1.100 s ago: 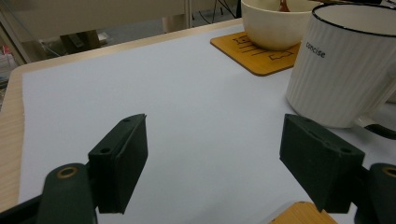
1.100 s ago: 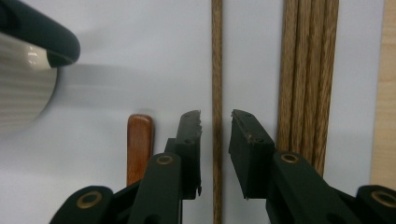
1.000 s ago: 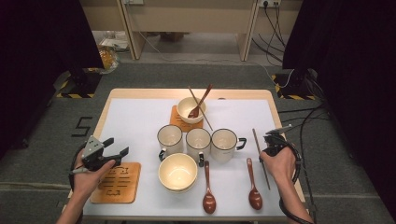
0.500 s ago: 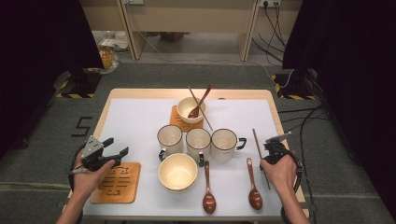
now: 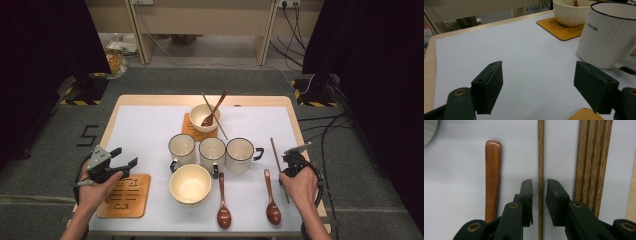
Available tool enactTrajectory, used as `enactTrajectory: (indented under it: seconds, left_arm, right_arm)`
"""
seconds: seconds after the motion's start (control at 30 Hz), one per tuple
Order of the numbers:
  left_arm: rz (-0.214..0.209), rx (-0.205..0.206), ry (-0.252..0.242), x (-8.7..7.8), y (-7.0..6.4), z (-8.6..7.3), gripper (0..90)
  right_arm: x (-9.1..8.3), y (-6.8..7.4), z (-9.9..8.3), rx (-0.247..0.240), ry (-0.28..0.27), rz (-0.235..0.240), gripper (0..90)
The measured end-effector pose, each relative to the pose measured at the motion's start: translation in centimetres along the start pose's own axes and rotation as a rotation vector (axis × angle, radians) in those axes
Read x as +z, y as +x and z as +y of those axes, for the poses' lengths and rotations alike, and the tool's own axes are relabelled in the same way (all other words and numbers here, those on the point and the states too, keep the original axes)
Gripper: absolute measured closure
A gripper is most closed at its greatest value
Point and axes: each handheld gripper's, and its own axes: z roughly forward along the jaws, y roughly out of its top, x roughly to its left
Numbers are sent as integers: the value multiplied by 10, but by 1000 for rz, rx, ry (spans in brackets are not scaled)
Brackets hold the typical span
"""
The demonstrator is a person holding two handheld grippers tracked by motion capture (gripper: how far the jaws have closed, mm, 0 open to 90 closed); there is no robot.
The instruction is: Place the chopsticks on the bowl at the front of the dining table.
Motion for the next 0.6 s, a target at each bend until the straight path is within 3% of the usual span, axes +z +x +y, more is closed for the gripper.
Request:
enactTrajectory:
  seconds: [0.6]
  left_arm:
    - [-1,1,-2,0,0,1,231]
  right_arm:
    - [3,6,5,-3,52,-53,784]
